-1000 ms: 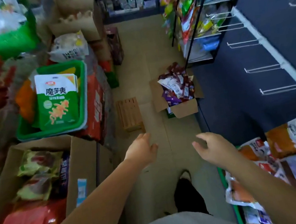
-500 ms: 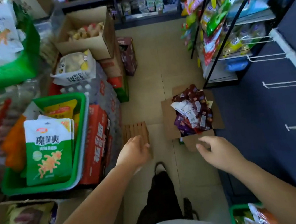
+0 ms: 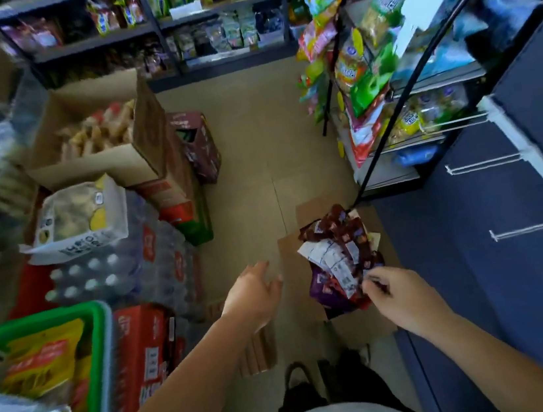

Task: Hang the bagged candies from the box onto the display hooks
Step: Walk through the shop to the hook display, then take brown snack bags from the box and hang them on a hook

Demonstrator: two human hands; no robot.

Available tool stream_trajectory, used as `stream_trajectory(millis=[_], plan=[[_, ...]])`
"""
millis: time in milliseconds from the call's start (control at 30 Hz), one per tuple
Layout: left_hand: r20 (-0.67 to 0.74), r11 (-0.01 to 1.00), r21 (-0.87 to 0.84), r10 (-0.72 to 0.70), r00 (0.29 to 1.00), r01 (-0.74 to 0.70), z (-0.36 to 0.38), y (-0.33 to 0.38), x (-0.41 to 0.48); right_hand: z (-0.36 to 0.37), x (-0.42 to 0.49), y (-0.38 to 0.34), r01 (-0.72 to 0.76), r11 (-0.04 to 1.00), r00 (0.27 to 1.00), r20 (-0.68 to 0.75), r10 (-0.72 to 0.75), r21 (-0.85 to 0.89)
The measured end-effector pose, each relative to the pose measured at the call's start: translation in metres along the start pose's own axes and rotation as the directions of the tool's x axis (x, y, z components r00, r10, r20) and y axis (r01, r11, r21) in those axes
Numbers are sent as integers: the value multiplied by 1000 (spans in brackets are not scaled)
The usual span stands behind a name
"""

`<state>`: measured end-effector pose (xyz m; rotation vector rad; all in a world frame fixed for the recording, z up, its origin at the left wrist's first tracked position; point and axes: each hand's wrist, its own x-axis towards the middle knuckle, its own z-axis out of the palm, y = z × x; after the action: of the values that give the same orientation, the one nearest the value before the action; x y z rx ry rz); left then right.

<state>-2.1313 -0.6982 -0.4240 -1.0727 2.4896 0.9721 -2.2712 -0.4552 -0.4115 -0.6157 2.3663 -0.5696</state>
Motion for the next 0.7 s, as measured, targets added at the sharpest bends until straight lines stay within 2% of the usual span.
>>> stream_trajectory(millis=[100, 333, 433, 533, 700], plan=[[13, 1000, 2, -16, 1000, 16, -2, 23, 33, -19, 41, 5, -10, 1000, 999, 48, 9, 13], [28, 999, 43, 14, 999, -16, -17, 65, 95, -51, 118, -1, -38, 997, 998, 46, 35, 71], [80, 990, 97, 97, 992, -104, -22, 88, 136, -56, 151, 1, -79, 992, 997, 22, 77, 100], [201, 970, 132, 174, 964, -203, -19, 112, 180, -57, 175, 4, -152, 972, 988, -9, 157, 176], [407, 888, 129, 359, 840, -442, 1, 139, 254, -53, 209, 10, -272, 911, 943, -103, 317, 310]])
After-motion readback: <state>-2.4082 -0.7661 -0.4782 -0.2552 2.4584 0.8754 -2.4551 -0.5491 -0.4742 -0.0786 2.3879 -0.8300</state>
